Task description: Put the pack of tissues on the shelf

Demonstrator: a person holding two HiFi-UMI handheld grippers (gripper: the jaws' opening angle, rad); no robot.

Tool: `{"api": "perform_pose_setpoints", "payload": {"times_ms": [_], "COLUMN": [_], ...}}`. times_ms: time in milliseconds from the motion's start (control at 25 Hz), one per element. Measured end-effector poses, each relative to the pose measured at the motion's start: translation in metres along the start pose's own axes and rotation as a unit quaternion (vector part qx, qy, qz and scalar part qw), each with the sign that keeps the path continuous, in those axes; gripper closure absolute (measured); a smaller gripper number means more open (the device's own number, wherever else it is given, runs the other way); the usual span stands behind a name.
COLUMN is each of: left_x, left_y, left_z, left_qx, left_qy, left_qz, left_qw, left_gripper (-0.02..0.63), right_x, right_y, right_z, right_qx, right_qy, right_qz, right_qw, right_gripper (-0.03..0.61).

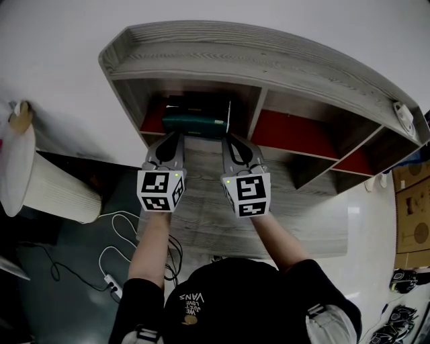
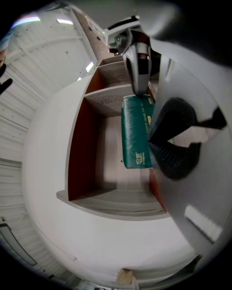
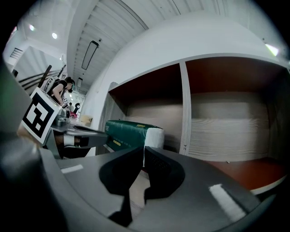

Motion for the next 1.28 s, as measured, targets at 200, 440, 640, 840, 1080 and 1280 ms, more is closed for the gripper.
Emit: {"api": "perform_pose_setpoints", "payload": {"times_ms": [200,440,640,840,1080,1280], "left_x": [0.008,0.014,0.014,0.011,0.008,0.002], "left_y": [0.005,0.012,0.012,0.013,0.014,0.011], "left_z": [-0.001,-0.001,-0.004,-0.008,-0.008,-0.003], "left_qx": [-0.006,-0.004,-0.010,-0.016,-0.017,-0.019], "left_qy": [0.010,0.016,0.021,0.020,0.012,-0.010], "left_qz": [-0.001,-0.004,-0.005,-0.003,0.005,0.005], "left_qw": [0.9999,0.9999,0.9997,0.9997,0.9998,0.9998], "left_gripper": [0.563,0.563,0.561,0.561,0.561,0.561], "right_x": [0.007,0.015,0.017,0.014,0.009,0.002], "right_y": [0.000,0.000,-0.002,-0.001,-0.002,-0.005], "right_z": [0.000,0.000,-0.001,-0.007,-0.008,-0.006], "right_qx": [0.000,-0.003,0.006,0.018,0.023,0.032], "right_qy": [0.003,0.006,0.008,0.011,0.005,-0.009], "right_qz": [-0.003,-0.009,-0.005,0.007,0.006,0.014], "right_qw": [1.000,1.000,1.000,1.000,1.000,0.999], "right_gripper": [0.563,0.563,0.561,0.561,0.561,0.563]}}
Point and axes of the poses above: the fingertips, and each gripper's own axes: x forward along the fingers, y to its left, z out of its top, the point moved 5 cm from there along -x, backward along the fingers, and after that the axes turned 4 degrees about -y, right-handed, at the moved point
